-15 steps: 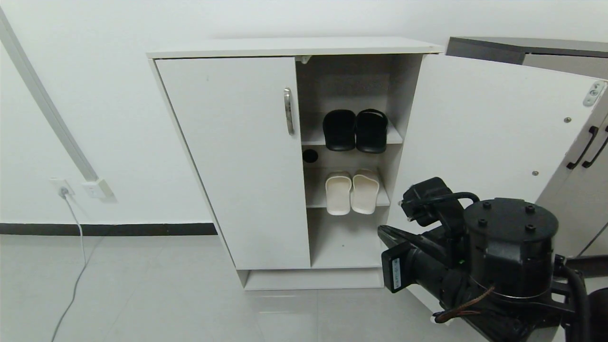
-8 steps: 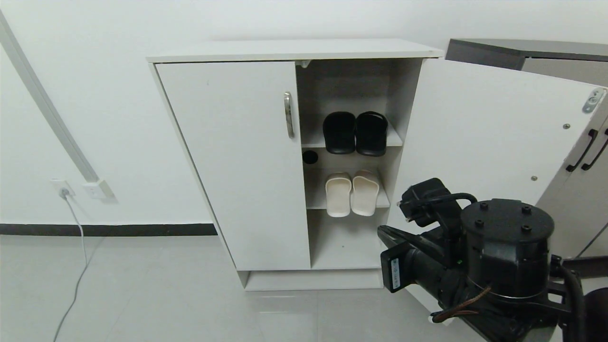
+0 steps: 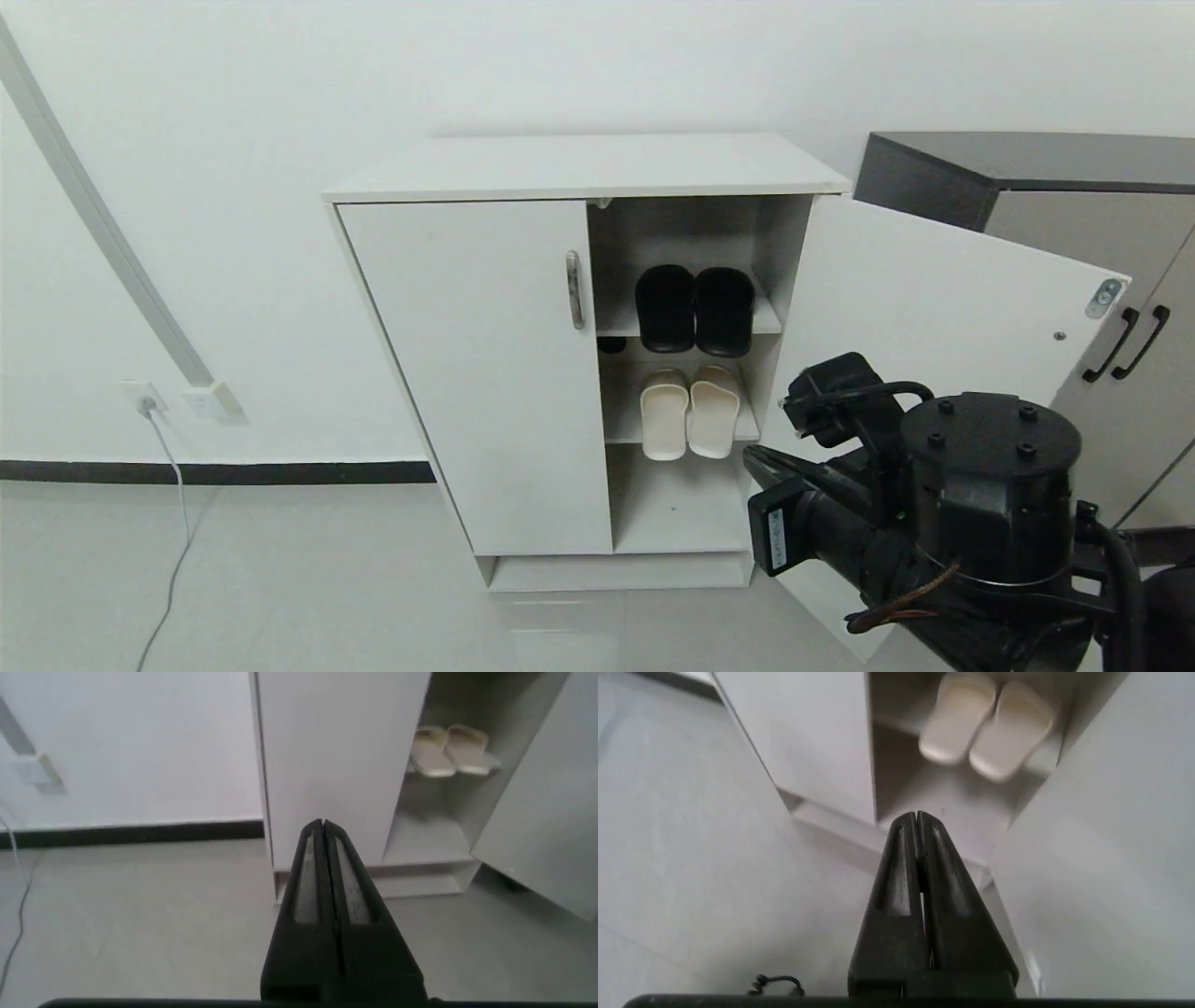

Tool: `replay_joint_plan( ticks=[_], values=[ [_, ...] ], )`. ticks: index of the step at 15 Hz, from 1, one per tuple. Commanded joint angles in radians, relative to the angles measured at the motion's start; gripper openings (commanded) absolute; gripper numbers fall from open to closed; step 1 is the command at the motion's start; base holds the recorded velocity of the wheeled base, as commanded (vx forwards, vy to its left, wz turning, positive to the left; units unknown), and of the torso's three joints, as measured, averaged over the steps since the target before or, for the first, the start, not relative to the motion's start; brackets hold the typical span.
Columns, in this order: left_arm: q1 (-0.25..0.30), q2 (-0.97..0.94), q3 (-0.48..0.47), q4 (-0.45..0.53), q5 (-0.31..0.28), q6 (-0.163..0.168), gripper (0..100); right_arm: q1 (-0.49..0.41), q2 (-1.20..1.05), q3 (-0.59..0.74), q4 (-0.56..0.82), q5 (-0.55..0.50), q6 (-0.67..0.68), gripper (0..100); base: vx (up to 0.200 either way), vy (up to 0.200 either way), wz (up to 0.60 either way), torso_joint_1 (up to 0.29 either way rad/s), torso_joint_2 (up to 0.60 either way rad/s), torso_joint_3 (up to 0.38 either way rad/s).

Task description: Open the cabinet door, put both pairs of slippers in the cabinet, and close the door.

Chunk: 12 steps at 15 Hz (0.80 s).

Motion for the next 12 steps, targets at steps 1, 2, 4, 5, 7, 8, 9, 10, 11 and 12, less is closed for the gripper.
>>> replay_joint_plan(
  ticks=[1,2,4,5,7,8,9,10,11,12],
  values=[
    [0.0,0.001,0.0,0.0,0.0,0.0,0,0.001,0.0,0.0,0.0,0.0,0.0,0,0.0,0.0,0.0,0.105,-0.47,-0.344],
    [0.0,0.001,0.0,0.0,0.0,0.0,0,0.001,0.0,0.0,0.0,0.0,-0.002,0,0.0,0.0,0.0,0.115,-0.46,-0.334],
    [0.0,0.001,0.0,0.0,0.0,-0.001,0,0.001,0.0,0.0,0.0,0.0,-0.002,0,0.0,0.0,0.0,0.141,-0.47,-0.327],
    [0.0,0.001,0.0,0.0,0.0,0.0,0,0.001,0.0,0.0,0.0,0.0,-0.002,0,0.0,0.0,0.0,0.144,-0.49,-0.33],
    [0.0,0.001,0.0,0.0,0.0,-0.001,0,0.001,0.0,0.0,0.0,0.0,-0.002,0,0.0,0.0,0.0,0.161,-0.49,-0.325],
    [0.0,0.001,0.0,0.0,0.0,0.0,0,0.001,0.0,0.0,0.0,0.0,-0.002,0,0.0,0.0,0.0,0.183,-0.49,-0.325],
    [-0.001,0.001,0.0,0.0,0.0,-0.001,0,0.001,0.0,0.0,0.0,0.0,-0.002,0,0.0,0.0,0.0,0.163,-0.49,-0.315],
    [0.0,0.001,0.0,0.0,0.0,0.0,0,0.001,0.0,0.0,0.0,0.0,-0.002,0,0.0,0.0,0.0,0.178,-0.51,-0.32],
    [-0.001,0.001,0.0,0.0,0.0,-0.001,0,0.001,0.0,0.0,0.0,0.0,-0.002,0,0.0,0.0,0.0,0.193,-0.51,-0.31],
    [0.0,0.001,0.0,0.0,0.0,0.0,0,0.001,0.001,0.0,0.0,0.0,-0.002,0,0.0,0.0,0.0,0.198,-0.51,-0.315]
  ],
)
